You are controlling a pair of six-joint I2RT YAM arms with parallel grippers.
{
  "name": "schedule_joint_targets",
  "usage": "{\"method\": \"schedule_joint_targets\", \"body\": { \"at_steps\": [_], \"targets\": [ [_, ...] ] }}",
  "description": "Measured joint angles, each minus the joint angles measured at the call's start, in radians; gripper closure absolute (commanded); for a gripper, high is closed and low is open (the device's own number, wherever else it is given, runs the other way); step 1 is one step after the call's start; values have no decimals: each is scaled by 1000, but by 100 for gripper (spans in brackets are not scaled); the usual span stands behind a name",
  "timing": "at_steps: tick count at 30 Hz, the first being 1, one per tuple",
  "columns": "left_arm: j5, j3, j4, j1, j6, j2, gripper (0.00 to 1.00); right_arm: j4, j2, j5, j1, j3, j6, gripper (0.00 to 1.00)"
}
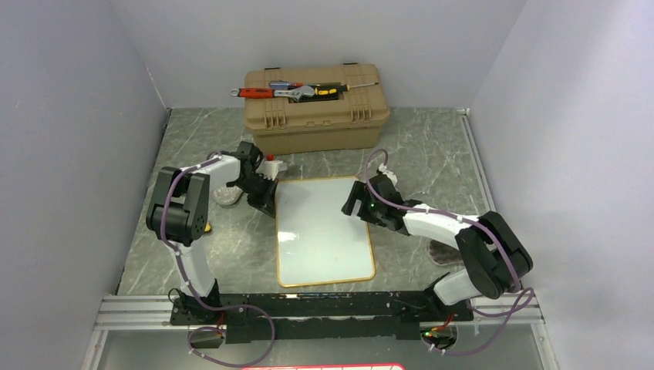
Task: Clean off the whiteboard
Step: Adjust the whiteboard at the center of the board.
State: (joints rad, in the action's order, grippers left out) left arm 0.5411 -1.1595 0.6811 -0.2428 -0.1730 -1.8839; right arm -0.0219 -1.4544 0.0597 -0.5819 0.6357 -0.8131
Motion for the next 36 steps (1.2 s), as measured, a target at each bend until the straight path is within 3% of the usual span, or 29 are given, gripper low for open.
{"method": "schedule_joint_targets", "body": {
  "at_steps": [18,36],
  "targets": [
    [-61,28,-6,25,-35,38,97,149,14,-53,-82,43,-100,8],
    [-77,24,-3,21,-66,40,97,226,34,-68,-87,90,-140,9]
  ]
}}
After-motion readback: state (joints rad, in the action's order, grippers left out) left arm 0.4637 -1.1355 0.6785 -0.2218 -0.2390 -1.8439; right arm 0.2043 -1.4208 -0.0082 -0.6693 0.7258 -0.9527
